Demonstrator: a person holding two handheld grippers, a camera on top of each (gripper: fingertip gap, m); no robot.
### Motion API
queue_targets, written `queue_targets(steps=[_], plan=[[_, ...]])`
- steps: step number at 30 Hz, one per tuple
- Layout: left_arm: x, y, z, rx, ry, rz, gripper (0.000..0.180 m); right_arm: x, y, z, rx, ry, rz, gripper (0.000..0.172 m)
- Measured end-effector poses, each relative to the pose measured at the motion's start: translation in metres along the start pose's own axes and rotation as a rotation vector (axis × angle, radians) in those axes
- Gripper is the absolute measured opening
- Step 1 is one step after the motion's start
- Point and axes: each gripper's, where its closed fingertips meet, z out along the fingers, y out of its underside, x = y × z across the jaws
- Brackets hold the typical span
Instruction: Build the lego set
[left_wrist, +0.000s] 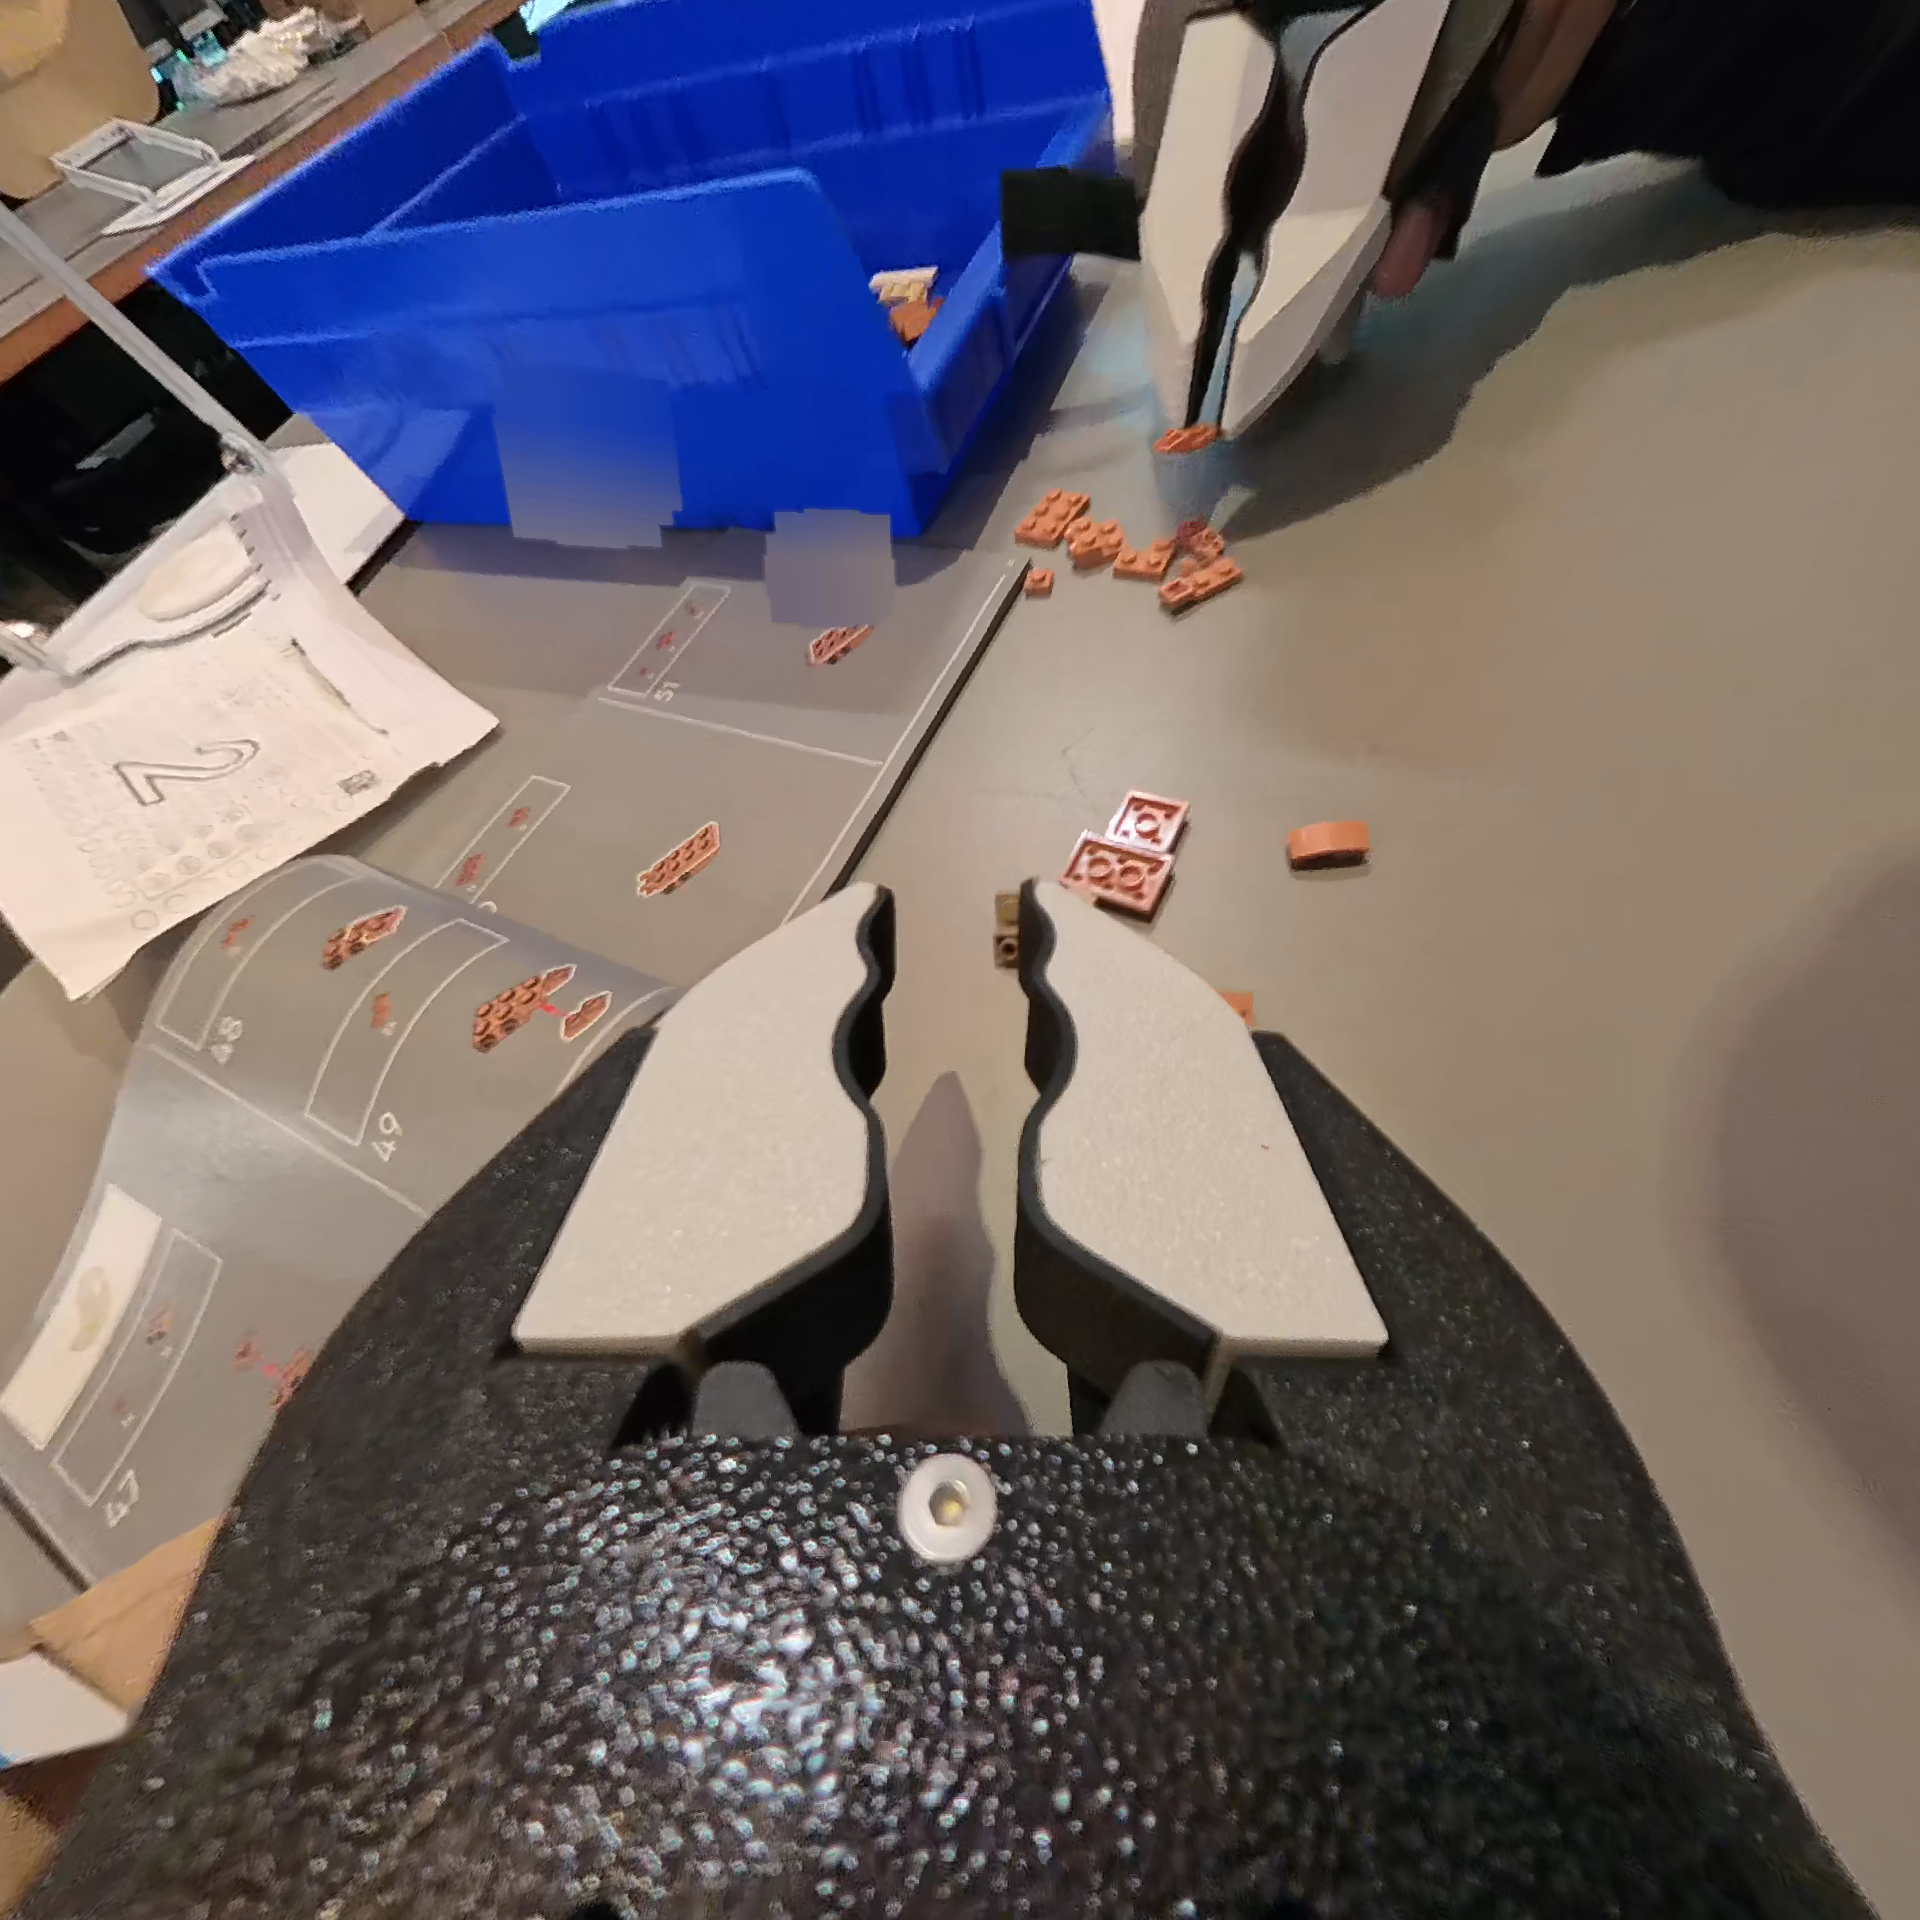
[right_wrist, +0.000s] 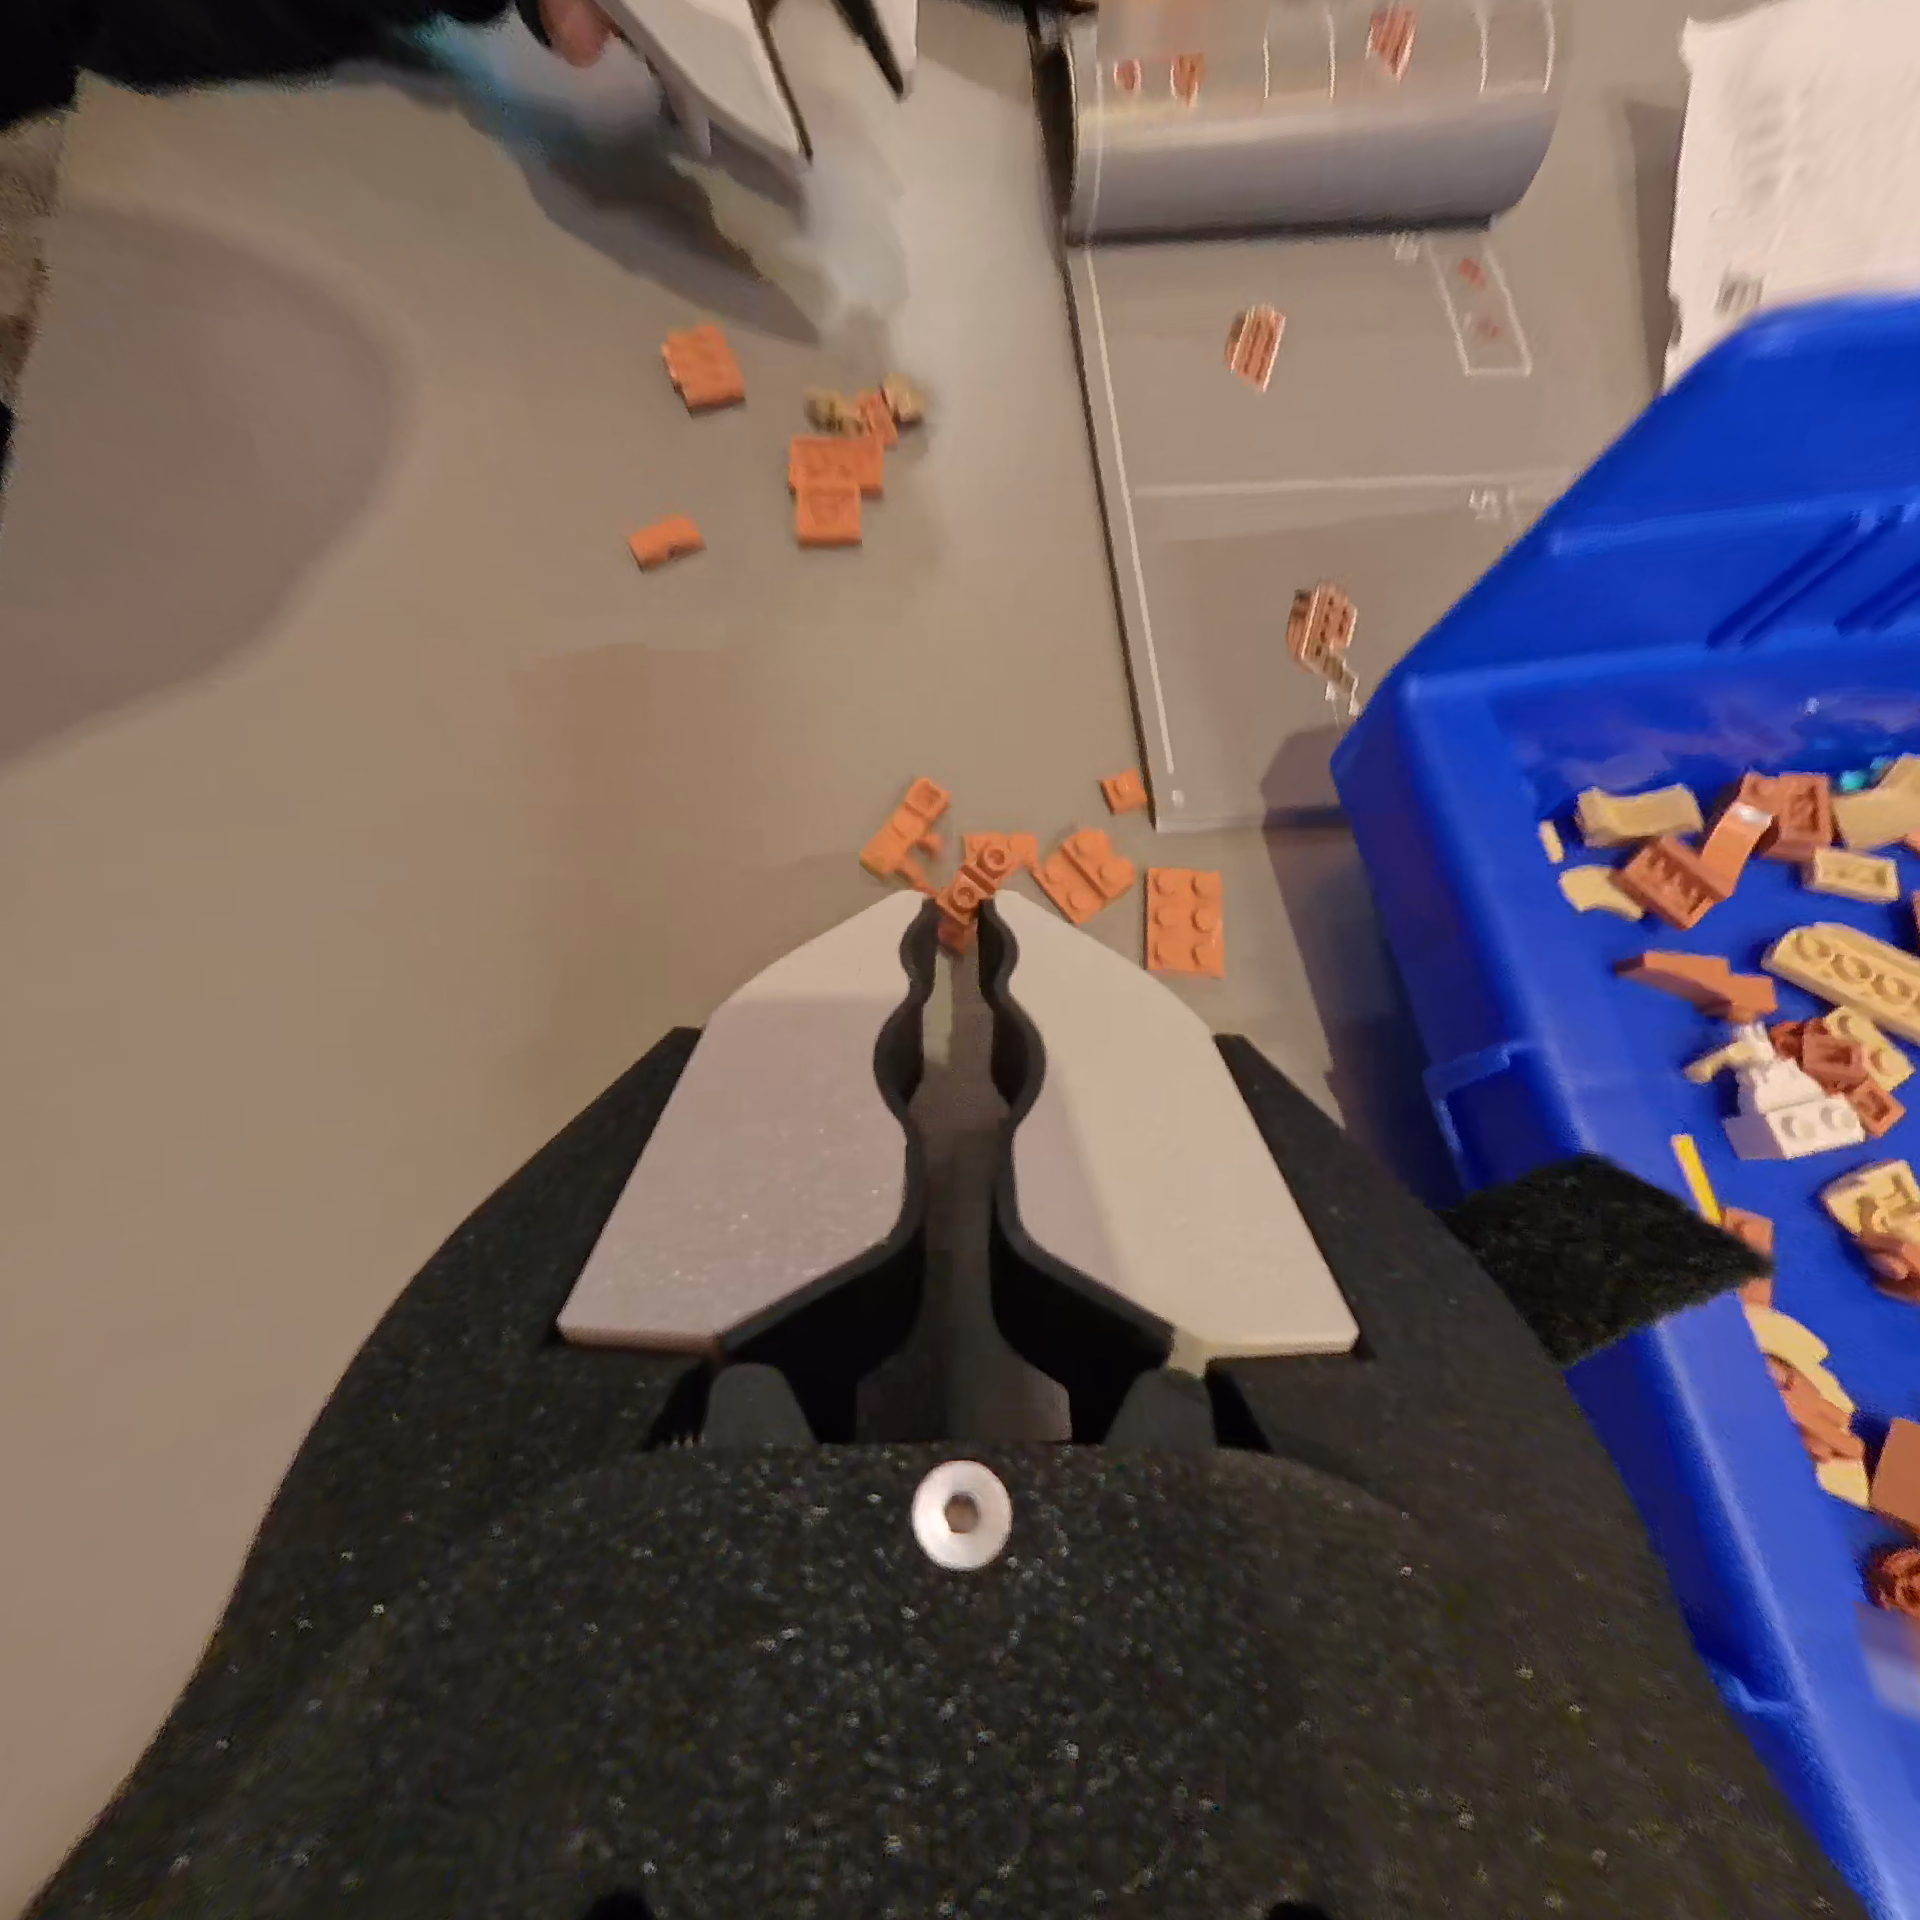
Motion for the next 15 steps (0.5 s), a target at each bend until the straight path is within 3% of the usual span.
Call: queue_targets(steps=[9,15], plan=[[0.010,-0.012,-0.001,0.064,0.031,0.060,0.022,-0.025,-0.069,0.033,0.171,-0.012,-0.026,0.007],[0.011,-0.021,-0.004,0.098,0.005,0.106,0.022,-0.031,-0.103,0.067,0.240,0.001,0.096,0.007]])
